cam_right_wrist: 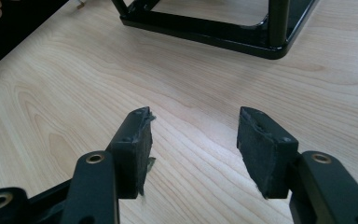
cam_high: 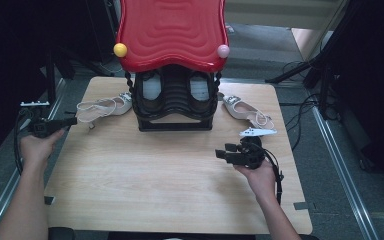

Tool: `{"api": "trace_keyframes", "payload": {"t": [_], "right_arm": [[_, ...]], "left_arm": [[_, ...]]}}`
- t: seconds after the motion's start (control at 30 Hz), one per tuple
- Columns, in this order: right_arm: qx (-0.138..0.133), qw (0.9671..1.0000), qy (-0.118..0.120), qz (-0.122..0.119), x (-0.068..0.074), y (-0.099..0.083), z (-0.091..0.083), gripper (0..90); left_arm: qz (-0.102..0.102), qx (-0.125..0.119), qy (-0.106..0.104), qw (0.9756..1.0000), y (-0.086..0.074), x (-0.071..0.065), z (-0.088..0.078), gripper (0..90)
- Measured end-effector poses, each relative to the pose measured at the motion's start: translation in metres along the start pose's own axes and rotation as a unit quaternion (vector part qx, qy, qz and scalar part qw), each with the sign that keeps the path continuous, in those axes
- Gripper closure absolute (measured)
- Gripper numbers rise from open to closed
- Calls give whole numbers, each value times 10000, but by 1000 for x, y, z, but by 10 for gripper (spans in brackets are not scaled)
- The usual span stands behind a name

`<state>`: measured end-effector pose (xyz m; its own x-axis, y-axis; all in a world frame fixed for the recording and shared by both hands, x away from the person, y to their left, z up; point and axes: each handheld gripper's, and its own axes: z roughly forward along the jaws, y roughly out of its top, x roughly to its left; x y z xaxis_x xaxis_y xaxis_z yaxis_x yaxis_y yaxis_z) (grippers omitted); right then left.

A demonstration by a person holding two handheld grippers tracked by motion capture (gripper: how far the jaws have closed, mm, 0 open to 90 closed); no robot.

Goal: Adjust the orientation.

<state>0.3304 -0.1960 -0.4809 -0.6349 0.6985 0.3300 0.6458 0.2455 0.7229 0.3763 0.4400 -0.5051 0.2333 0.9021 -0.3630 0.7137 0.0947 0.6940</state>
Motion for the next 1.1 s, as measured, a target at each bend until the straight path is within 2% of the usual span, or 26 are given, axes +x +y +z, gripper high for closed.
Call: {"api": "trace_keyframes", "payload": {"t": [0.13,0.27,0.4,0.47,0.6,0.7,0.8,0.83,0.97,1.1], "right_arm": [[22,10000,-58,31,0,-4,-3,463],[21,9999,-101,42,-1,-8,-6,466],[9,9999,-127,68,-3,-10,-8,467],[24,9999,-136,74,-3,-10,-8,466],[26,9999,-125,65,-2,-10,-6,466],[61,9999,-112,39,-1,-9,-4,466],[69,9999,-88,12,0,-7,-2,463],[59,9999,-90,-1,1,-7,-1,463],[22,10000,-74,9,0,-5,-2,463],[-4,10000,-62,-10,0,-2,-1,463]], "left_arm": [[43,-77,136,9999,2,2,11,900],[125,-21,223,9997,5,1,18,900],[-83,-50,88,9999,5,5,19,900],[-128,-57,-19,9999,4,5,19,900],[-109,32,-51,9999,1,0,18,900],[-195,40,-125,9997,-1,-3,17,900],[-157,168,-289,9993,-1,-8,17,900],[-86,192,-324,9993,-1,-12,17,900],[82,279,-329,9990,-1,-28,21,900],[76,316,-342,9989,-3,-40,24,900]]}}
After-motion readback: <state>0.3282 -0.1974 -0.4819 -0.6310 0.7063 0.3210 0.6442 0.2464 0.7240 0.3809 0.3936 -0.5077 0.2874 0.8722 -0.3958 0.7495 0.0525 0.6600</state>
